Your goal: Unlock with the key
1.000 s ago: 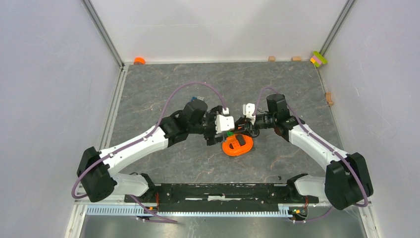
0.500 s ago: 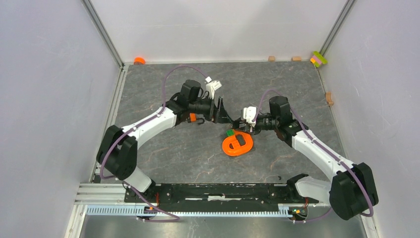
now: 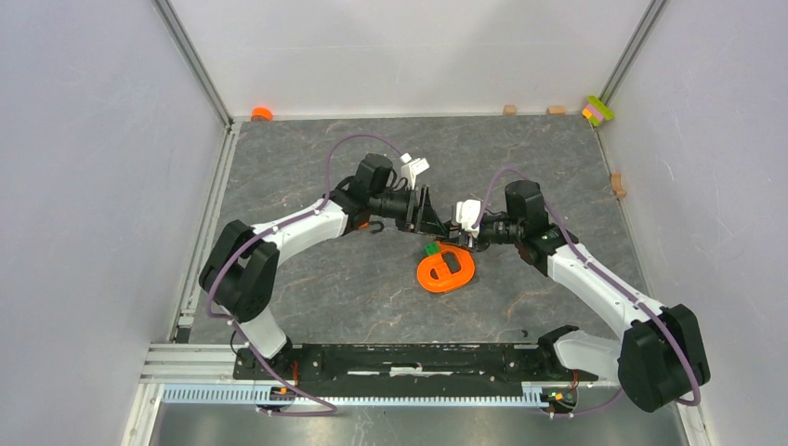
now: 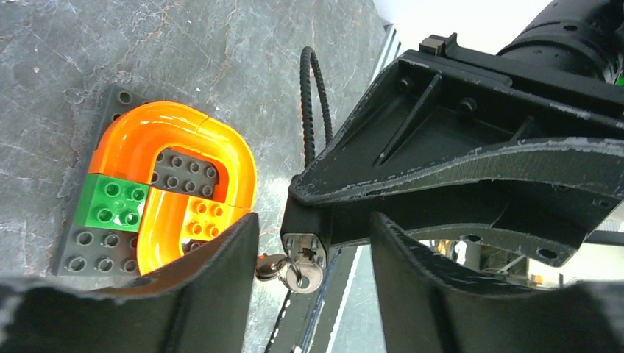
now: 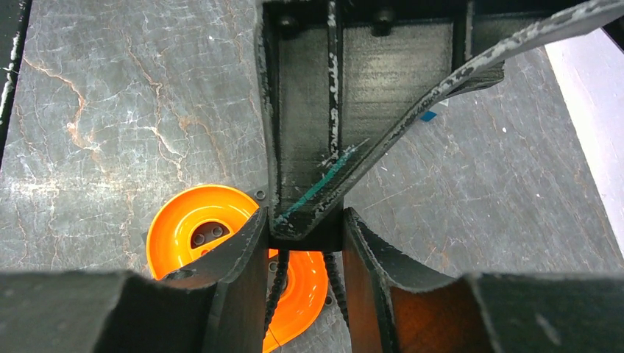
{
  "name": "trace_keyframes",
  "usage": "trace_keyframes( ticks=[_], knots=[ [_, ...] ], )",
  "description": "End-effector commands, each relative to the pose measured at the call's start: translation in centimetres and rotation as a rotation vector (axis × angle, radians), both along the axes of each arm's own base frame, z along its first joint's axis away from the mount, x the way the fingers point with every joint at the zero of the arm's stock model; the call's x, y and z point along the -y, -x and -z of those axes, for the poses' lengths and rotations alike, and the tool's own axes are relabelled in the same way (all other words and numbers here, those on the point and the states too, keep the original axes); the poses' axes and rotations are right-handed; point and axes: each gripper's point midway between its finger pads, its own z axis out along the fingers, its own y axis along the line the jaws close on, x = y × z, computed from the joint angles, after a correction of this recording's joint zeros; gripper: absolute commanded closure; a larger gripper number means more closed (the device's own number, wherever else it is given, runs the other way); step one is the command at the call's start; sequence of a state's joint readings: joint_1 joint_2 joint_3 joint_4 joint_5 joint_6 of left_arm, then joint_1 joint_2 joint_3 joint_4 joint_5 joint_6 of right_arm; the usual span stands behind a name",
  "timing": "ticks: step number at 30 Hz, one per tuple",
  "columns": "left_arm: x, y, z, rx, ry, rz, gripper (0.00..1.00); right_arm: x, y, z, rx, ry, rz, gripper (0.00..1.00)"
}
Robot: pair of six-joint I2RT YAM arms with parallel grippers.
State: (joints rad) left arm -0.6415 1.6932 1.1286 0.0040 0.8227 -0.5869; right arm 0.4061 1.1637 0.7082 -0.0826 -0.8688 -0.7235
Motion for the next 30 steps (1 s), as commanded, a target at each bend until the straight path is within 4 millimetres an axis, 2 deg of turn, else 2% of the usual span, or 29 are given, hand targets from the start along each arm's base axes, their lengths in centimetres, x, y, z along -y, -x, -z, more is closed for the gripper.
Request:
trace_keyframes(
  ticks=[1,13,15,20,23,25,26,27,30],
  knots=[
    [1.3,-0.2,-2.2,0.007,0.062,0.023,0.42,-0.3,-0.5,-1.0,0.053,-0.019,-0.002,1.00],
    [1.8,-0.1,-1.1,-0.048,0.051,0.023,0.65,-0.3,-0.7,-1.0,0.052,-0.020,0.016,1.00],
    [1.8,-0.1,-1.0,-0.049,0.051,0.025,0.71,-0.3,-0.8,-0.9,0.051,-0.019,0.019,1.00],
    [1.7,0.0,-1.2,-0.029,0.059,0.043,0.95,-0.1,-1.1,-0.9,0.031,-0.022,0.048,0.99],
    [1.4,-0.3,-1.7,0.012,0.074,0.053,0.98,-0.1,-1.0,-1.2,0.041,-0.025,0.046,0.87],
    [0.8,-0.7,-2.4,0.036,0.101,0.060,0.98,0.0,-1.1,-1.5,0.053,-0.024,0.048,0.60],
    [0.5,-1.0,-2.8,0.042,0.119,0.064,0.98,0.1,-1.1,-1.8,0.062,-0.022,0.050,0.51],
    [0.1,-1.4,-3.1,0.045,0.133,0.063,0.98,0.1,-1.0,-2.1,0.071,-0.019,0.046,0.45],
    [-1.4,-2.5,-3.9,0.061,0.170,0.055,0.98,0.4,-1.1,-3.5,0.106,-0.024,0.057,0.40]
  ],
)
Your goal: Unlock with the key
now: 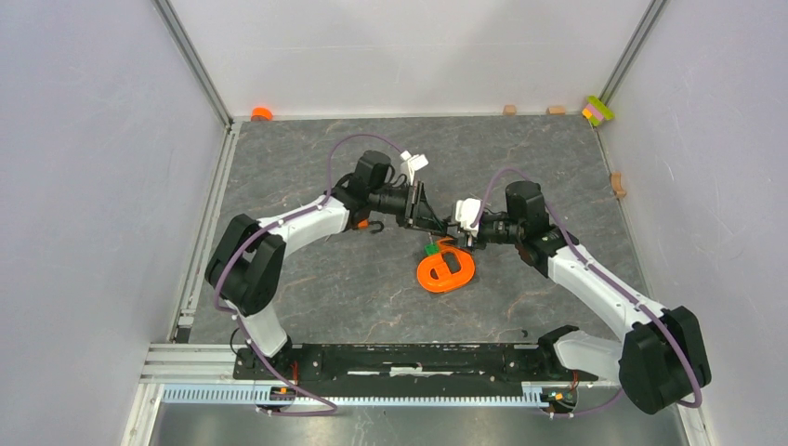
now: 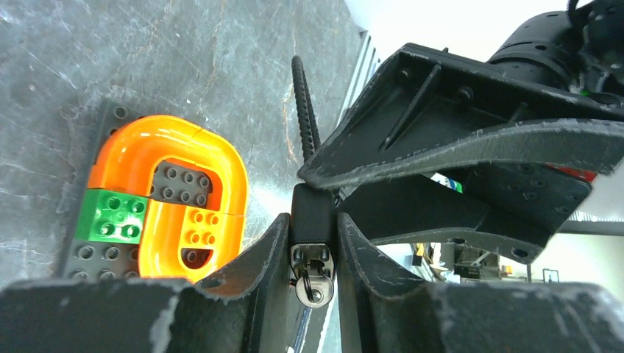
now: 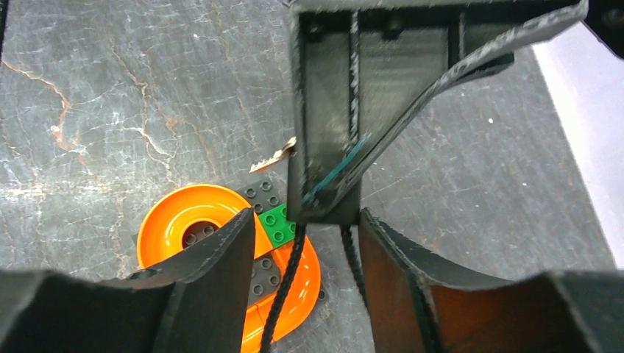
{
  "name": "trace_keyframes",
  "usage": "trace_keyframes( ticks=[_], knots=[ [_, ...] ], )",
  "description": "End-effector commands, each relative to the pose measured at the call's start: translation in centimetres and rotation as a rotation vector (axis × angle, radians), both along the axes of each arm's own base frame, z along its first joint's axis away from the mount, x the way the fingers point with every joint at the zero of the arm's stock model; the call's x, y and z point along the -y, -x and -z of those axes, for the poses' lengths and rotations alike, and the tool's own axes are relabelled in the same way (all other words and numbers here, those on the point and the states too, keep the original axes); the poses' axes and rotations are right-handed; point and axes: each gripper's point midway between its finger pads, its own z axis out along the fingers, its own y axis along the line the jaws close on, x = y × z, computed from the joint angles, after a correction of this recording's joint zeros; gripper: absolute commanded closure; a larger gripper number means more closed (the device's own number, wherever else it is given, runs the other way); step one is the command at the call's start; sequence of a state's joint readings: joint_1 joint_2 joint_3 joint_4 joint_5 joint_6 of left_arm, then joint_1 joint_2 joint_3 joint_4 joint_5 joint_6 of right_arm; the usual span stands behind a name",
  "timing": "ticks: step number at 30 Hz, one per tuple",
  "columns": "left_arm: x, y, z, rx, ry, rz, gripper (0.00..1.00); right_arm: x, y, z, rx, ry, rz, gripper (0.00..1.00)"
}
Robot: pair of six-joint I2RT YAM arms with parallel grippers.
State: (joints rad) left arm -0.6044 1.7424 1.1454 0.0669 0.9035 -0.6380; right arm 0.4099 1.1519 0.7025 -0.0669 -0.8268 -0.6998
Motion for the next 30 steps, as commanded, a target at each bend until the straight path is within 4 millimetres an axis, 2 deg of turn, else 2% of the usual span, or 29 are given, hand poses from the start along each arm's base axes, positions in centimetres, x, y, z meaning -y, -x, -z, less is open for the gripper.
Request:
trace_keyframes(
  ticks=[1,3,9,17,27,30],
  knots=[
    [-1.8,-1.6,-3.9,0.117,0.129,0.041,0.98,0.3,-0.7,-4.0,0.117,-0.031,0.023,0.38],
    [-2.4,-1.5,-4.3,0.141,0.152,0.058,0.98,0.5,-0.7,-4.6,0.141,-0.034,0.036,0.36],
    [-2.9,-0.1,-4.9,0.171,0.217,0.118,0.98,0.5,-0.2,-5.7,0.150,-0.056,0.033,0.44],
    [-2.8,0.0,-4.7,0.149,0.253,0.112,0.98,-0.2,-0.1,-4.5,0.095,-0.057,0.020,0.53],
    [-2.5,0.0,-4.4,0.143,0.252,0.095,0.98,-0.7,-0.2,-3.4,0.055,-0.042,0.019,0.55],
    [-2.2,0.5,-4.2,0.141,0.250,0.103,0.98,-0.9,-0.6,-3.2,0.049,-0.046,0.042,0.59]
  ],
)
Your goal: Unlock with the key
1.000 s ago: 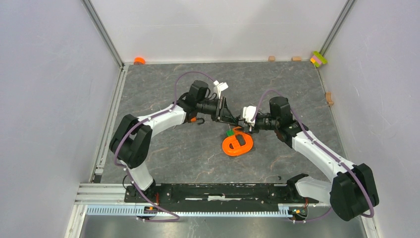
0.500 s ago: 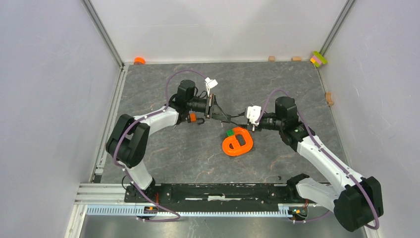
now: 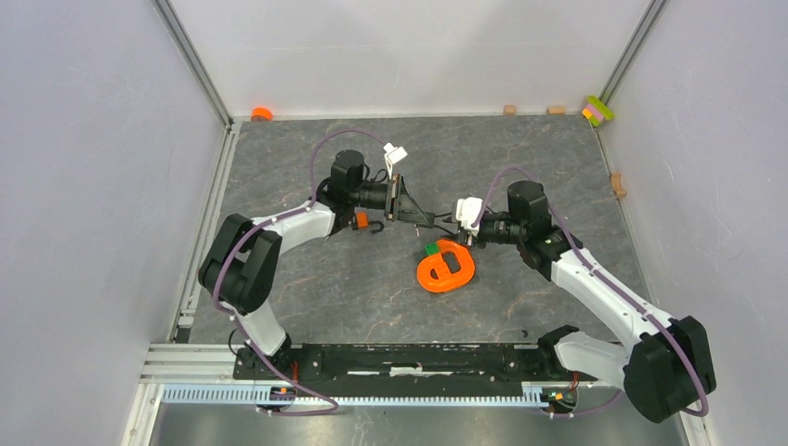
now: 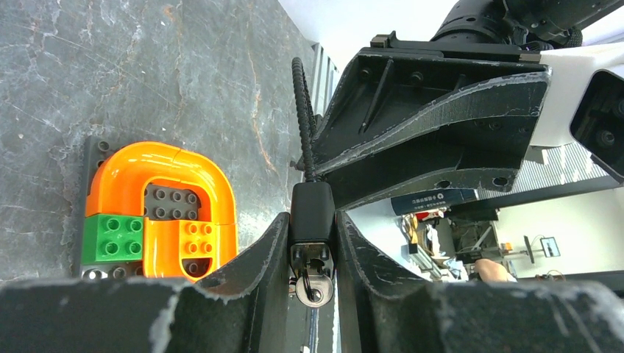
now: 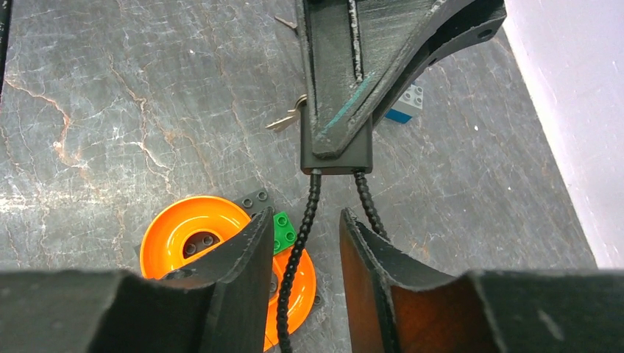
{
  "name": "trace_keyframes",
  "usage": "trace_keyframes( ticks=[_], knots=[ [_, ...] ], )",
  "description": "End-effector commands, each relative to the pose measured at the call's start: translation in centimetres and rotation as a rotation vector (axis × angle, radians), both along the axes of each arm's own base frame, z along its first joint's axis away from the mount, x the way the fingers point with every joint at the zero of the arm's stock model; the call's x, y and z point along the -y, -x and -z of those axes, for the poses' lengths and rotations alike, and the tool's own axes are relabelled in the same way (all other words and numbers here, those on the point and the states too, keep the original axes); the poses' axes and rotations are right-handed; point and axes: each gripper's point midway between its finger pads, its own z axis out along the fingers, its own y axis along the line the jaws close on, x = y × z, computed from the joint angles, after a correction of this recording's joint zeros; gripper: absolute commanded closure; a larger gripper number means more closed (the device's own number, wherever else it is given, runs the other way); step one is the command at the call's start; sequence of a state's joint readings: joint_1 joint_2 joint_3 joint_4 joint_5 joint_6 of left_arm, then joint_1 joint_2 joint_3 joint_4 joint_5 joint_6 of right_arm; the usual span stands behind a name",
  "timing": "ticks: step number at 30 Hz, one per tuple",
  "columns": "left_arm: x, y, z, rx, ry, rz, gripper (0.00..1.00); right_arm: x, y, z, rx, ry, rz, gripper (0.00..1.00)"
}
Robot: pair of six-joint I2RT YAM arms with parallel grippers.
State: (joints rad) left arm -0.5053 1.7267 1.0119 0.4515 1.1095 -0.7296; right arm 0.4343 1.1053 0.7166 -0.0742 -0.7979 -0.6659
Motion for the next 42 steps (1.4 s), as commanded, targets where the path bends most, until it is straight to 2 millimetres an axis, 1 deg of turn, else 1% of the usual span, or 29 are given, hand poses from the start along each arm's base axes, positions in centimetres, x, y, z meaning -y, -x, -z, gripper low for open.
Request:
trace_keyframes(
  ticks=[1,5,6,12,18,21,24,28,32,42],
  knots=[
    [0.6,1.2,-2.0,0.046,0.045,0.032,0.98,-0.7,-1.1,-1.4,0.023,-0.028,0.037,0.61],
    [1.2,2.1,-1.3,0.029,0.044,0.040,0.98,-0.5,-1.6,-0.6,-0.005,-0.016,0.075,0.67],
    [1.4,2.2,-1.2,0.023,0.045,0.041,0.98,-0.6,-1.9,-1.0,0.014,-0.026,0.081,0.70],
    [1.6,2.5,-1.5,-0.009,0.109,0.020,0.98,-0.1,-2.7,-0.6,0.014,-0.018,0.140,0.86],
    [1.8,2.5,-0.6,-0.027,0.087,0.026,0.98,0.1,-3.1,-0.6,0.019,-0.013,0.163,0.90],
    [1.9,2.5,0.3,-0.032,0.039,0.023,0.98,0.3,-3.3,-0.6,0.020,-0.015,0.179,0.94],
    [2.2,3.2,1.0,-0.007,-0.007,0.039,0.98,0.6,-3.8,-0.6,0.019,-0.012,0.219,1.00],
    [2.8,4.2,2.0,-0.007,-0.077,0.078,0.98,1.0,-4.3,-0.4,0.010,-0.001,0.258,1.00],
    [3.0,4.8,2.2,-0.018,-0.084,0.111,0.98,1.6,-4.9,-0.1,0.015,0.021,0.298,1.00],
    [2.6,5.1,2.6,-0.006,-0.116,0.132,0.98,2.5,-5.9,0.1,0.026,0.068,0.357,1.00]
  ],
)
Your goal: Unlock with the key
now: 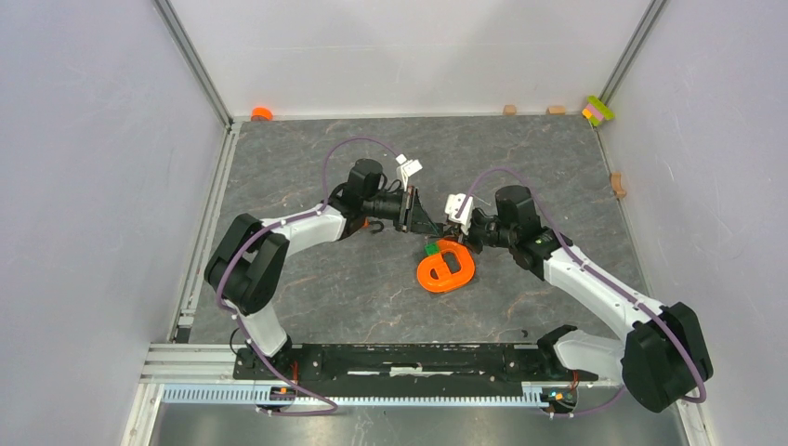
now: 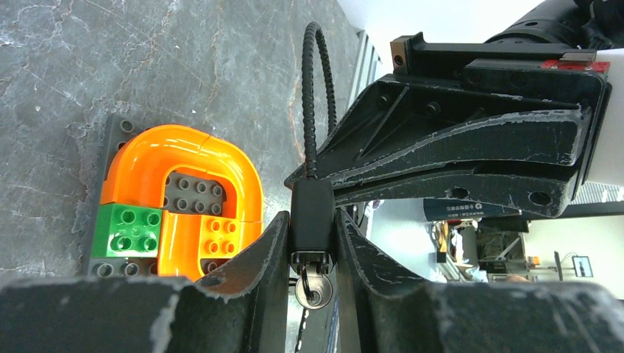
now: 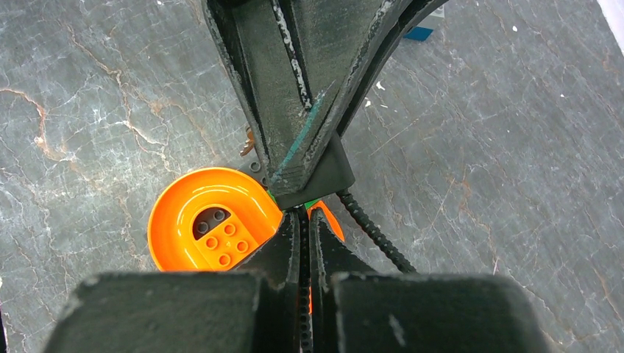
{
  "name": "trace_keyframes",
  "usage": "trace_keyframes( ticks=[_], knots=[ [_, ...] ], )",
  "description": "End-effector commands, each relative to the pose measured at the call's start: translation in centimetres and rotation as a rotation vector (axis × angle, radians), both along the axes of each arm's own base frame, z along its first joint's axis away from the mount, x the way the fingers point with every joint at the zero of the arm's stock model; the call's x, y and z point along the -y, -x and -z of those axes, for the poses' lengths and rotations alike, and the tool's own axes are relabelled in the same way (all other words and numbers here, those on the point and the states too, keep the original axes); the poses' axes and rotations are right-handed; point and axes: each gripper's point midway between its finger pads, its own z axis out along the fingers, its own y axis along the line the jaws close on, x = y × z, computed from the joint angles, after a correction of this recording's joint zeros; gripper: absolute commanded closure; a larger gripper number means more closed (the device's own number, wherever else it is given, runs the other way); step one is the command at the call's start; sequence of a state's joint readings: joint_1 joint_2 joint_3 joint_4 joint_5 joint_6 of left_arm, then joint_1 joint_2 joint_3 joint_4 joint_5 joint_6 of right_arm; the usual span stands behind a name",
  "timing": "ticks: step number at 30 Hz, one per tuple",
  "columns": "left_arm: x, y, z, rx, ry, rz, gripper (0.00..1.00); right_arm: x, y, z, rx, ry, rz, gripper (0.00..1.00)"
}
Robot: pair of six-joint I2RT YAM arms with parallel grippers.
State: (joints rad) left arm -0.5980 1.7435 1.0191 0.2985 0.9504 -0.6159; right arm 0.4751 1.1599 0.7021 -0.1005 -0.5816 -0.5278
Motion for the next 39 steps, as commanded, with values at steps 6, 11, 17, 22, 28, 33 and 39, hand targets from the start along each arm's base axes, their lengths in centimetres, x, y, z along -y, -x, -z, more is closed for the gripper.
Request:
trace_keyframes(
  ticks=[6,11,17,22,28,33,39],
  knots=[
    [0.1,3.9,-1.0,-0.023,0.003,0.176,0.98,2.2,-5.0,-3.7,0.196,0.038,0.162,1.00],
    [-0.4,3.5,-1.2,-0.017,-0.004,0.172,0.98,2.8,-5.1,-3.8,0.202,0.052,0.155,1.00],
    [-0.8,3.1,-1.4,-0.010,-0.017,0.165,0.98,3.1,-5.1,-3.5,0.200,0.074,0.139,1.00],
    [-1.1,2.8,-1.3,-0.003,-0.026,0.157,0.98,3.3,-5.2,-3.2,0.200,0.104,0.126,1.00],
    [-1.4,2.3,-1.5,0.013,-0.027,0.147,0.98,3.7,-5.3,-3.1,0.208,0.125,0.126,1.00],
    [-1.7,2.4,-1.0,-0.005,-0.049,0.142,0.98,4.0,-5.6,-3.0,0.206,0.140,0.136,1.00],
    [-1.9,2.1,-1.2,-0.003,-0.048,0.132,0.98,4.5,-5.7,-2.9,0.211,0.161,0.139,1.00]
  ],
)
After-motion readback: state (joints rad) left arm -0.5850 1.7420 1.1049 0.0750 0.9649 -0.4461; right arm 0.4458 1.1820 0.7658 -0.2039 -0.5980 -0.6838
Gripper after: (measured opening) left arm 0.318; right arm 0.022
